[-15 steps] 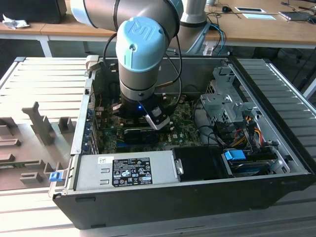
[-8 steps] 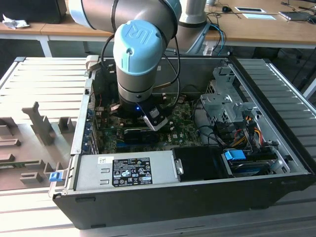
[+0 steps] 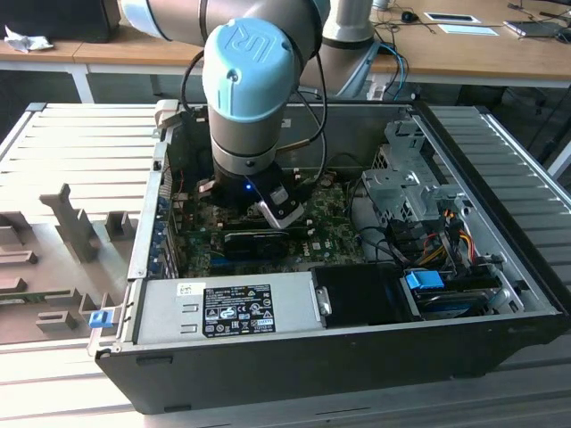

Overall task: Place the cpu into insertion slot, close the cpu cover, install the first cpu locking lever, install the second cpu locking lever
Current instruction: 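Install the second cpu locking lever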

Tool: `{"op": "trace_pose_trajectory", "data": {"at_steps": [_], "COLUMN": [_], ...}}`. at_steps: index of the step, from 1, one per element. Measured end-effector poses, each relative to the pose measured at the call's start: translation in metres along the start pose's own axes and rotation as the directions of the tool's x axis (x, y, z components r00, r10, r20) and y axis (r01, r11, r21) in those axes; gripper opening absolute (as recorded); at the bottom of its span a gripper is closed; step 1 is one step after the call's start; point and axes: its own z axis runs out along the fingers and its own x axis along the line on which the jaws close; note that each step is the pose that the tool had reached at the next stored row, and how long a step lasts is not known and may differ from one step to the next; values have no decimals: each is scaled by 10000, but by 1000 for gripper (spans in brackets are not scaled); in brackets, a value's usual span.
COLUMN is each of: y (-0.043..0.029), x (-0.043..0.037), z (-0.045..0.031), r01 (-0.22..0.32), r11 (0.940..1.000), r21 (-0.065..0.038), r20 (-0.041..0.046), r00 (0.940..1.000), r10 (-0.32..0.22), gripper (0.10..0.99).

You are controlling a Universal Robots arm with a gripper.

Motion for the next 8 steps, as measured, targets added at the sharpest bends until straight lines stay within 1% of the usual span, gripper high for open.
{"op": "trace_pose_trajectory", "data": {"at_steps": [6, 8], "y": [43, 45], "x": [-3, -3], "z": [-113, -117], "r01": [-8, -8], "r11": [10000, 10000], "r21": [-3, -6], "r20": [-19, -18], "r00": [10000, 10000], "r10": [8, 8], "gripper": [106, 106]}}
